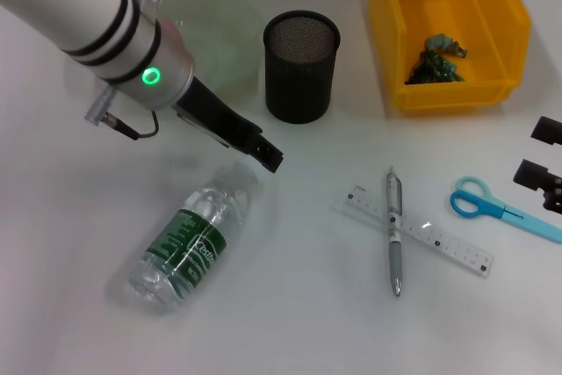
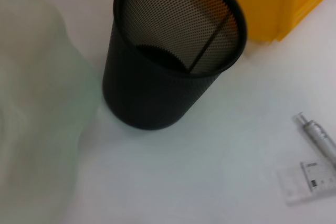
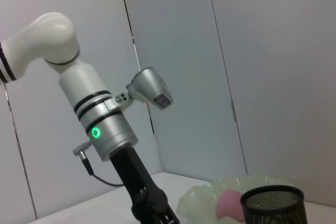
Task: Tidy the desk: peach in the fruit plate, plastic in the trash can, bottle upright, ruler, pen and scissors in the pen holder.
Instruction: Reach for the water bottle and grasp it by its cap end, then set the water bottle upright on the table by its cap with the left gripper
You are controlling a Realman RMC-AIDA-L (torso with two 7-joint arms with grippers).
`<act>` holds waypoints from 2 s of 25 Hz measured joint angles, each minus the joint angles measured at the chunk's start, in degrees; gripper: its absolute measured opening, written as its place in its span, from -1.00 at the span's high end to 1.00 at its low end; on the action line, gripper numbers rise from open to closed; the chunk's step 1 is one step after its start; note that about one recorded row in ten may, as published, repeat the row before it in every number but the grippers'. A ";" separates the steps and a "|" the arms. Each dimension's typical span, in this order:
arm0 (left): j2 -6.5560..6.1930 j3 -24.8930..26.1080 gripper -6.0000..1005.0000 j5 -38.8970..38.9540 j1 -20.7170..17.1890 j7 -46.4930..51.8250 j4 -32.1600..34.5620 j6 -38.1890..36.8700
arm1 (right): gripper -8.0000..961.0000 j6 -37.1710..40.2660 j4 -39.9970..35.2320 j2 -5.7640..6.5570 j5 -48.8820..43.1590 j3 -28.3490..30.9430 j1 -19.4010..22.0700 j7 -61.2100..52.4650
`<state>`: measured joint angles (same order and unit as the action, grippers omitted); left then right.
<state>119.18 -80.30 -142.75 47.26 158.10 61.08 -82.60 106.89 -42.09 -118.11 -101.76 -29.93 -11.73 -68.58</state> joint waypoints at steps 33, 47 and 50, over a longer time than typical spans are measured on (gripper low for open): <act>-0.01 -8.41 -0.60 -0.33 0.53 0.18 -8.14 9.77 | -0.45 0.08 2.20 0.08 0.05 0.08 -0.40 1.07; -0.08 -8.24 0.08 0.11 -1.63 -0.39 -4.44 9.10 | -0.45 0.24 2.99 0.46 0.08 0.37 -0.40 1.08; -0.37 -7.44 0.10 2.03 -4.77 -1.52 1.63 8.31 | -0.45 0.23 2.99 0.46 0.12 0.40 -0.40 1.08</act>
<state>118.81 -87.74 -140.72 42.49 156.58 62.71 -74.29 107.12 -39.11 -117.66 -101.64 -29.53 -12.13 -67.50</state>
